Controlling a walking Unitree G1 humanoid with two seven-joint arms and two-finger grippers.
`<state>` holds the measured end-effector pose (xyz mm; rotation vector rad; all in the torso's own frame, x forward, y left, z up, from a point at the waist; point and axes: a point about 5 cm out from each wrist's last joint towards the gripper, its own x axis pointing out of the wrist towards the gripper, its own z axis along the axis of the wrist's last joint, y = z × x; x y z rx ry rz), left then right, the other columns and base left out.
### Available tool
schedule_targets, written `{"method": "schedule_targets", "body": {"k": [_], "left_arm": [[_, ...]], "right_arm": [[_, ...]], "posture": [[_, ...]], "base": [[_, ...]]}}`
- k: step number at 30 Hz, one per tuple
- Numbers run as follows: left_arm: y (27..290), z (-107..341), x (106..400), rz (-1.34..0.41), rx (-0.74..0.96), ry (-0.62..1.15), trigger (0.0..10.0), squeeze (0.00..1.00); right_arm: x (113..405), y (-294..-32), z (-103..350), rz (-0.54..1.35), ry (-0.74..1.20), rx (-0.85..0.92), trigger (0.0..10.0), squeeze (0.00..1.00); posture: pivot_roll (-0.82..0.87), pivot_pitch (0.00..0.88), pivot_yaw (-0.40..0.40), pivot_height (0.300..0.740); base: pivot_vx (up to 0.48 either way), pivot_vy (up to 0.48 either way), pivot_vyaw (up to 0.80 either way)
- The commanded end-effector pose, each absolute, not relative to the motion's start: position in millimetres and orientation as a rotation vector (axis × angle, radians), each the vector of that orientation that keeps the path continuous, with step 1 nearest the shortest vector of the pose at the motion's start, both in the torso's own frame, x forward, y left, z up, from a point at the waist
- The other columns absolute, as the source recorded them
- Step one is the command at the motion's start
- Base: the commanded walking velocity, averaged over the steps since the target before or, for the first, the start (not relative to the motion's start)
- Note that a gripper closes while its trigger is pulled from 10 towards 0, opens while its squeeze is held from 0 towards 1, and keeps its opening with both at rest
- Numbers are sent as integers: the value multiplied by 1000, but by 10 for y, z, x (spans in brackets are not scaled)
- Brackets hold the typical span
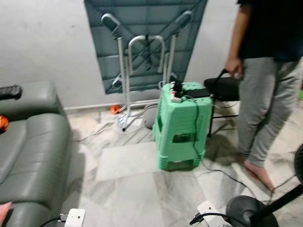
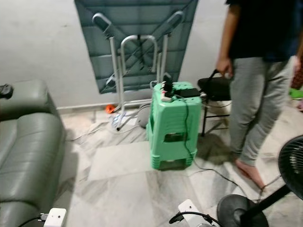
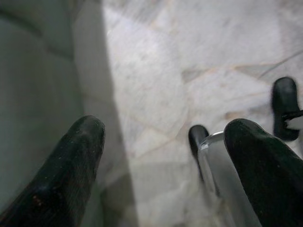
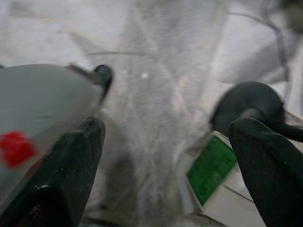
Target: Move the pillow to the sofa
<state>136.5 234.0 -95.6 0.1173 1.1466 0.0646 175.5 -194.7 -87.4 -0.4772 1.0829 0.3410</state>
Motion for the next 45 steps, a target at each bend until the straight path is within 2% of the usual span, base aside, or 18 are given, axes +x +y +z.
{"method": "schedule_targets", "body": {"k": [1,12,20,45], "left_arm": [[2400,-957,1318,79,116,1161,10000,0],[2388,-957,1320,65,85,1157,10000,0],[2391,-957,1317,66,81,1157,10000,0],[2399,-958,1308,60,96,1162,10000,0]], "right_arm": [[1772,-1892,-873,353,1076,-468,10000,0],[1771,-1883,-875,361,1078,-465,10000,0],[1774,-1876,-873,373,1075,-471,10000,0],[1769,-1869,-876,386,1073,-482,10000,0]], "posture": [[-129,0,-2,740],[-129,0,1,740],[-128,0,0,740],[-131,0,3,740]], "base": [[0,0,0],[0,0,0],[267,0,0],[422,0,0]]}}
